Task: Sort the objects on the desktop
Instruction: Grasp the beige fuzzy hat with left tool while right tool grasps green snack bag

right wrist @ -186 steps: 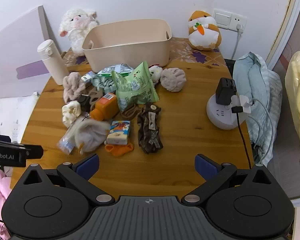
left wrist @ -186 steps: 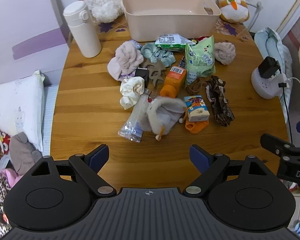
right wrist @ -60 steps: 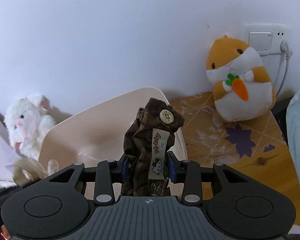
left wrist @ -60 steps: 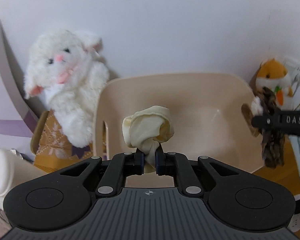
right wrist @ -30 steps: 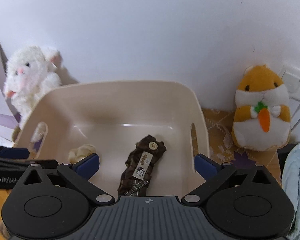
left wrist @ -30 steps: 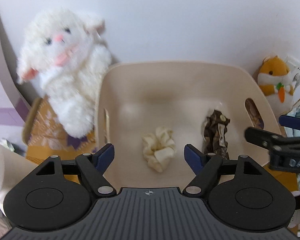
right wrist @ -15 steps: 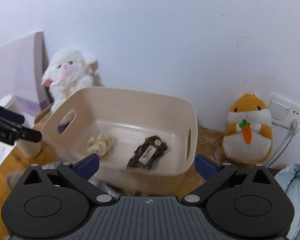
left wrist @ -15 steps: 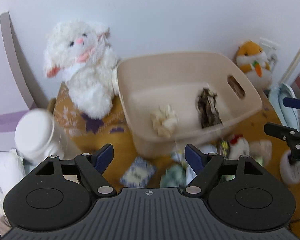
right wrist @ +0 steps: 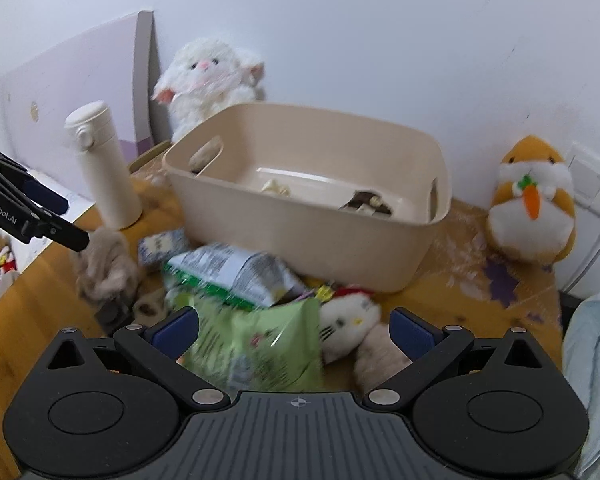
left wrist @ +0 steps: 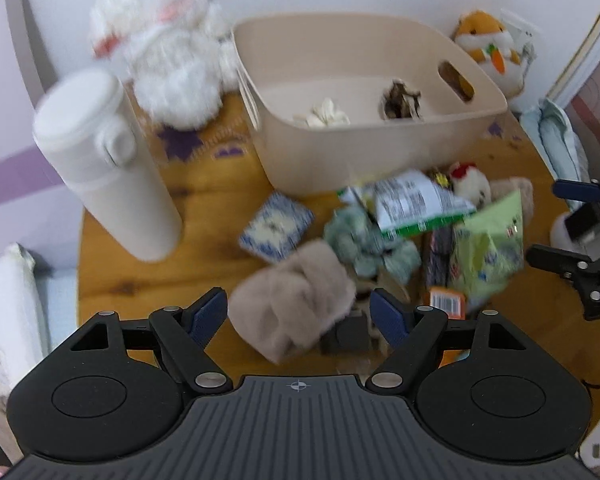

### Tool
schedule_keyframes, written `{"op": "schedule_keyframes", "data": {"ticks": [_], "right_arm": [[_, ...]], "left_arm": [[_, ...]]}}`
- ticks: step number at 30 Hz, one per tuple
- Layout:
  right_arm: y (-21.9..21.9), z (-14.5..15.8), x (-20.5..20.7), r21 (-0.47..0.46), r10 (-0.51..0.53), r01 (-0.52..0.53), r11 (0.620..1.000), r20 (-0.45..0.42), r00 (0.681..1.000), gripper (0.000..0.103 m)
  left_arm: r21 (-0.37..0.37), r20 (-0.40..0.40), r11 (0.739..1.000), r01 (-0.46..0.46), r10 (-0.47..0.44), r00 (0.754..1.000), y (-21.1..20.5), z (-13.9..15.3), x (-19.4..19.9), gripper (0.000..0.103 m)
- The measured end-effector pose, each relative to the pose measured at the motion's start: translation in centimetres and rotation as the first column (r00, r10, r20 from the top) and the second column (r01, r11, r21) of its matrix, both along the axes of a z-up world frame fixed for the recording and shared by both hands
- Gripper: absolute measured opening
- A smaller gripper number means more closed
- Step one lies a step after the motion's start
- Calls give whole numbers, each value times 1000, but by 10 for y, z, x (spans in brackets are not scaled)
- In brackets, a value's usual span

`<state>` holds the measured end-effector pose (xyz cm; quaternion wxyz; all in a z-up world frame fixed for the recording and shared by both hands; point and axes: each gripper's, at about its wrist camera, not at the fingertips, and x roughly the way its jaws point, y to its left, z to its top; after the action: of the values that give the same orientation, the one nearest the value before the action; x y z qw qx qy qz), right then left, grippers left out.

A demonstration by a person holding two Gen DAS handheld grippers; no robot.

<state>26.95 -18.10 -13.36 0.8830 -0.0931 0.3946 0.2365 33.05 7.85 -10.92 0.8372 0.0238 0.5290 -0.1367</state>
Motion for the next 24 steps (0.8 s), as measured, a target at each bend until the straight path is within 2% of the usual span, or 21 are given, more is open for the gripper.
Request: {"op": "schedule_keyframes", "data": {"ticks": [6,10,19,20,24], "right_arm": [[16,-24,-3,-41,26,-29,999,-80,996,103],[28,-38,-6,-93,40,-46,995,-70,997,103],[34,-56,13,-82,-48,40,996,-96,994,103],[34,-57,14,-78,-53,46,996,-95,994,103],[28,-61,19,-50,-60,55,997,-110,992,96]], "left_arm": [[20,-43,1000,8,-7,999,-6,-21,4,80],[20,-80,1000,-12,13,997,-9,-35,16,80],[20,-105,997,-74,75,992,-10,-58,39,80],[24,-106,997,-71,73,992,-10,-59,39,78],[44,-92,998,-52,56,994,-10,-63,41,61]]}}
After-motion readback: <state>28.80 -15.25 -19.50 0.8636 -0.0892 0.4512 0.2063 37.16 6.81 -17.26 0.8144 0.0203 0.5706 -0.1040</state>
